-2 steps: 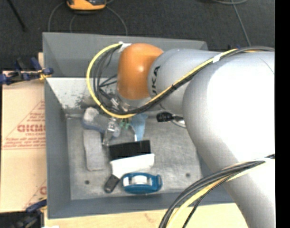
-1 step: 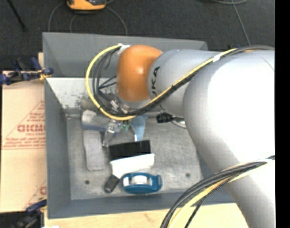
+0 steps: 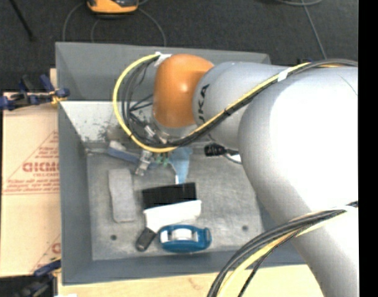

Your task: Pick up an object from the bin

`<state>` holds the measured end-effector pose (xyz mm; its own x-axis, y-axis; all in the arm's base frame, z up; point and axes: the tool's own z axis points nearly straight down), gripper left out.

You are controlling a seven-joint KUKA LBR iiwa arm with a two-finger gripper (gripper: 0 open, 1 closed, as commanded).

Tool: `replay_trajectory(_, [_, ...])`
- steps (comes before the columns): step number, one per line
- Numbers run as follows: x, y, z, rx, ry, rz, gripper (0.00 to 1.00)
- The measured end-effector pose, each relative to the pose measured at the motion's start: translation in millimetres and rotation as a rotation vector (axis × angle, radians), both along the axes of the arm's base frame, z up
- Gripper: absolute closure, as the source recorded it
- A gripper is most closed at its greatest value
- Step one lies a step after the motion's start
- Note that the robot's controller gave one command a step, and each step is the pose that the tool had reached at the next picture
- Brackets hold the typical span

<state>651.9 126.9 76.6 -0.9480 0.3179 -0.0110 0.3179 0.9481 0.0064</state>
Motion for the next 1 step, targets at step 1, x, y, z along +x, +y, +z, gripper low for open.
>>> replay_trajectory(1, [0.0,0.0,0.0,0.000,0.000,0.000,1.00])
